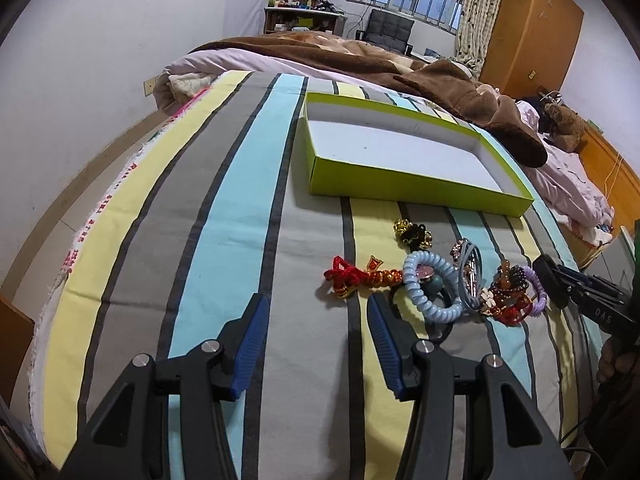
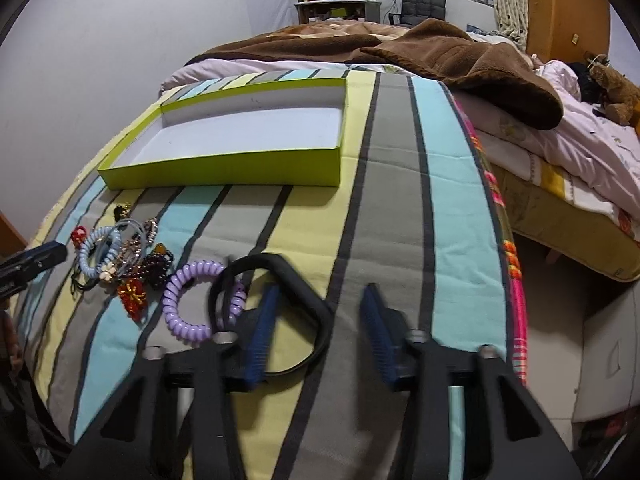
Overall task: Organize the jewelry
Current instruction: 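Grasp the black watch band with the right tool while the left tool grasps the red knotted ornament, then carry both items into the lime-green box and open both tools to release them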
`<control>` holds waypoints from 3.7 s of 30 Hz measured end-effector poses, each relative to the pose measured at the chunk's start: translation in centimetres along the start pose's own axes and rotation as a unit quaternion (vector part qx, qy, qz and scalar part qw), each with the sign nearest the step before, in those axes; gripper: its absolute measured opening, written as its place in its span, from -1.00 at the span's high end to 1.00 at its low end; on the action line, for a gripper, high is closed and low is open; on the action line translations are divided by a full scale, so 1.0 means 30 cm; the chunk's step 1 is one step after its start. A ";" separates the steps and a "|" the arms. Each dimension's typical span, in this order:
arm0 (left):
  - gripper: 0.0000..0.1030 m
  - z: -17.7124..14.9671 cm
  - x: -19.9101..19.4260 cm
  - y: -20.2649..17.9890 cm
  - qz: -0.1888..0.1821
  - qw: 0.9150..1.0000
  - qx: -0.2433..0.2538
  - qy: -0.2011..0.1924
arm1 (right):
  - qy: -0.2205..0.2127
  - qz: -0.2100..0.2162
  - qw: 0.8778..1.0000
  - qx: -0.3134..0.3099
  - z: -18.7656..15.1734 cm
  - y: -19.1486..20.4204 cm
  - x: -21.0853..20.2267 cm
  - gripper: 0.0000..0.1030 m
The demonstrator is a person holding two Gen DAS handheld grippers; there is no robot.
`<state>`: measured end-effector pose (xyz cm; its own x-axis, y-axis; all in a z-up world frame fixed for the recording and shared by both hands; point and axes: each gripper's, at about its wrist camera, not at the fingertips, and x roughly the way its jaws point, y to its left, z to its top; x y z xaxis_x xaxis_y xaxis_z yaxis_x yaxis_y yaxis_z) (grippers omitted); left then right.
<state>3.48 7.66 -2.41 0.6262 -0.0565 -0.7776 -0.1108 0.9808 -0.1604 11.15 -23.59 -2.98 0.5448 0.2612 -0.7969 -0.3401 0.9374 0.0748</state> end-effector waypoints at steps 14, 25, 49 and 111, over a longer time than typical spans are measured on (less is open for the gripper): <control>-0.03 0.049 0.077 -0.095 0.027 0.993 0.113 0.016 | -0.010 0.022 0.999 0.037 -0.008 -0.027 -0.012 0.75; -0.02 0.077 0.106 -0.095 0.013 0.993 0.115 0.012 | -0.012 0.022 0.998 0.049 -0.010 -0.035 -0.013 0.75; 0.66 0.080 0.053 -0.082 -0.016 0.997 0.072 -0.007 | -0.036 0.022 0.998 0.050 -0.005 -0.011 -0.060 0.75; 0.62 0.521 0.424 -0.111 -0.004 0.997 0.078 0.025 | 0.003 -0.047 0.998 -0.034 0.501 0.043 0.342 0.75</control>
<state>23.87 6.59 -2.27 0.5862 -0.0701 -0.8071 0.0187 0.9972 -0.0730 27.81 -16.24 -2.05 0.5714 0.1718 -0.8025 -0.3403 0.9394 -0.0412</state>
